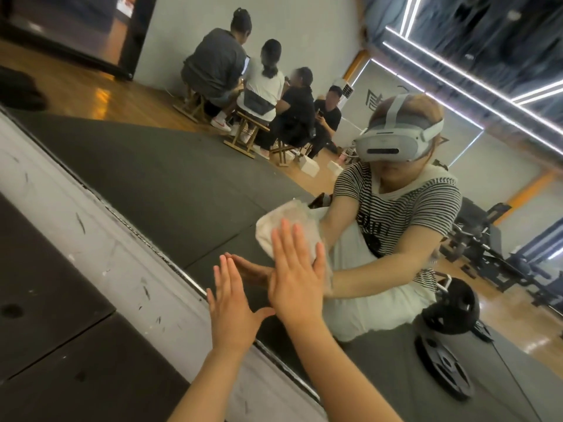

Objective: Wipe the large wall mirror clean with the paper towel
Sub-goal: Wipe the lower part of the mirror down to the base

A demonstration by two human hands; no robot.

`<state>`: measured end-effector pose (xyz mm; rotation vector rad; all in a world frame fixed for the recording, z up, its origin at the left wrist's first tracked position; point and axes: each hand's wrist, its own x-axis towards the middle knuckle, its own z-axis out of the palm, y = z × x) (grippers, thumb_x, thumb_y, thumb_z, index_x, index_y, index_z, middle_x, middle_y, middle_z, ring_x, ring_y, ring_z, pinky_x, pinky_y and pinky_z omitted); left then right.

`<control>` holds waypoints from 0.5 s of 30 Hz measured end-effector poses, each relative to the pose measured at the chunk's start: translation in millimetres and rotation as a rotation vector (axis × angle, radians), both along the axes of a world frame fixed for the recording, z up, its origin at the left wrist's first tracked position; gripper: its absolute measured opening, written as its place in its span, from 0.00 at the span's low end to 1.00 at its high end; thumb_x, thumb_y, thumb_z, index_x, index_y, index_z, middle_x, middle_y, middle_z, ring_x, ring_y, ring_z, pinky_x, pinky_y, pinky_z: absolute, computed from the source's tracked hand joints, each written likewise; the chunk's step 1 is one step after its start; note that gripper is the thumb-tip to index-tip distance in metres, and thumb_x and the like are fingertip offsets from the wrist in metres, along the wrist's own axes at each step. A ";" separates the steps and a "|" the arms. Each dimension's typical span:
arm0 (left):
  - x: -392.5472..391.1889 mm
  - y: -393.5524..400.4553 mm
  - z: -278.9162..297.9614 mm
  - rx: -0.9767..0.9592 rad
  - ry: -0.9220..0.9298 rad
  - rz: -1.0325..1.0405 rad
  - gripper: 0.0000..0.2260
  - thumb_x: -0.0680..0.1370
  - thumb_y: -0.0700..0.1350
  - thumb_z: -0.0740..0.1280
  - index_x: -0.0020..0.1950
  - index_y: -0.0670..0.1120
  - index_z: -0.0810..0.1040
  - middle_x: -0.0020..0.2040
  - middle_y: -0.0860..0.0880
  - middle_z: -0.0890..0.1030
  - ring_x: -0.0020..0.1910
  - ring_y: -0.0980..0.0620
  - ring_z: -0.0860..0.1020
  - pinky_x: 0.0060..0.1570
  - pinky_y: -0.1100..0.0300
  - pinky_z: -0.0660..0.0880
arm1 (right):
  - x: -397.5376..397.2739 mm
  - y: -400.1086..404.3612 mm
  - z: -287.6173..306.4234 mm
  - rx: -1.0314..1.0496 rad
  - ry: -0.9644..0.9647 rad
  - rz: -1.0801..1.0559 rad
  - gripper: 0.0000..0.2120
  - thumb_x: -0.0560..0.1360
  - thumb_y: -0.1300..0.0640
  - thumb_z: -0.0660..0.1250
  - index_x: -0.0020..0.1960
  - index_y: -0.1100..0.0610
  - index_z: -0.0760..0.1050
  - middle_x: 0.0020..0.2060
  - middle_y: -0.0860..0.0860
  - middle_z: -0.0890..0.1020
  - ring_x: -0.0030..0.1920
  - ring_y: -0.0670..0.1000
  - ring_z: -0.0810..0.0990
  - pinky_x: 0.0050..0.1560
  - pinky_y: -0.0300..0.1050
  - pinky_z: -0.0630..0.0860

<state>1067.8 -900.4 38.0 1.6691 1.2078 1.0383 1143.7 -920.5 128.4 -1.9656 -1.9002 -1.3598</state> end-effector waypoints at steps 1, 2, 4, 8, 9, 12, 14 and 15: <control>-1.4 -1.3 -1.9 -0.002 0.006 0.000 0.53 0.72 0.54 0.73 0.72 0.49 0.28 0.73 0.54 0.30 0.73 0.55 0.30 0.74 0.48 0.39 | -1.9 -0.2 -13.5 -0.031 0.013 0.000 0.29 0.71 0.58 0.53 0.72 0.57 0.69 0.74 0.51 0.61 0.76 0.52 0.56 0.74 0.54 0.41; -3.1 -2.2 -5.3 -0.012 0.021 0.003 0.52 0.73 0.53 0.73 0.72 0.49 0.28 0.74 0.53 0.30 0.73 0.54 0.30 0.75 0.47 0.40 | -2.8 -0.5 -26.0 -0.057 0.010 0.001 0.29 0.72 0.58 0.56 0.72 0.57 0.68 0.74 0.51 0.61 0.77 0.52 0.52 0.74 0.53 0.39; -8.7 -3.5 -15.1 -0.051 0.084 -0.007 0.51 0.75 0.53 0.71 0.76 0.47 0.30 0.75 0.52 0.31 0.73 0.54 0.30 0.76 0.47 0.41 | -2.7 -3.2 -47.6 -0.154 0.021 -0.016 0.33 0.69 0.56 0.68 0.73 0.56 0.64 0.74 0.52 0.60 0.78 0.51 0.46 0.75 0.53 0.36; -21.1 -0.8 -37.7 -0.131 0.196 -0.107 0.49 0.76 0.54 0.70 0.78 0.48 0.32 0.78 0.51 0.34 0.75 0.53 0.32 0.74 0.46 0.40 | 0.5 -15.0 -84.3 -0.324 -0.010 -0.049 0.44 0.61 0.51 0.79 0.72 0.57 0.64 0.72 0.52 0.62 0.75 0.49 0.55 0.75 0.53 0.39; -23.5 0.0 -42.6 -0.150 0.210 -0.134 0.49 0.75 0.55 0.69 0.78 0.47 0.33 0.78 0.50 0.34 0.76 0.52 0.33 0.74 0.45 0.40 | 0.0 -17.4 -94.7 -0.366 -0.018 -0.063 0.43 0.61 0.52 0.79 0.71 0.57 0.65 0.72 0.53 0.62 0.75 0.50 0.57 0.75 0.53 0.39; -26.0 -0.7 -55.2 -0.189 0.267 -0.163 0.45 0.78 0.57 0.64 0.78 0.47 0.33 0.78 0.49 0.34 0.77 0.51 0.34 0.75 0.44 0.42 | -0.1 -22.7 -123.9 -0.461 -0.060 -0.083 0.41 0.60 0.50 0.79 0.70 0.55 0.68 0.72 0.53 0.63 0.74 0.53 0.60 0.76 0.53 0.36; -24.9 -3.2 -61.2 -0.188 0.292 -0.167 0.43 0.79 0.57 0.63 0.77 0.48 0.32 0.78 0.49 0.32 0.77 0.50 0.34 0.75 0.44 0.42 | 4.4 -25.0 -134.0 -0.482 -0.097 -0.070 0.41 0.60 0.49 0.80 0.69 0.55 0.67 0.71 0.53 0.64 0.73 0.53 0.60 0.76 0.53 0.37; -24.1 -3.5 -63.4 -0.186 0.288 -0.167 0.45 0.79 0.57 0.64 0.77 0.48 0.31 0.78 0.49 0.31 0.76 0.50 0.33 0.75 0.44 0.43 | 7.4 -25.3 -134.0 -0.474 -0.109 -0.057 0.40 0.62 0.49 0.79 0.69 0.55 0.66 0.71 0.53 0.64 0.73 0.53 0.61 0.76 0.53 0.38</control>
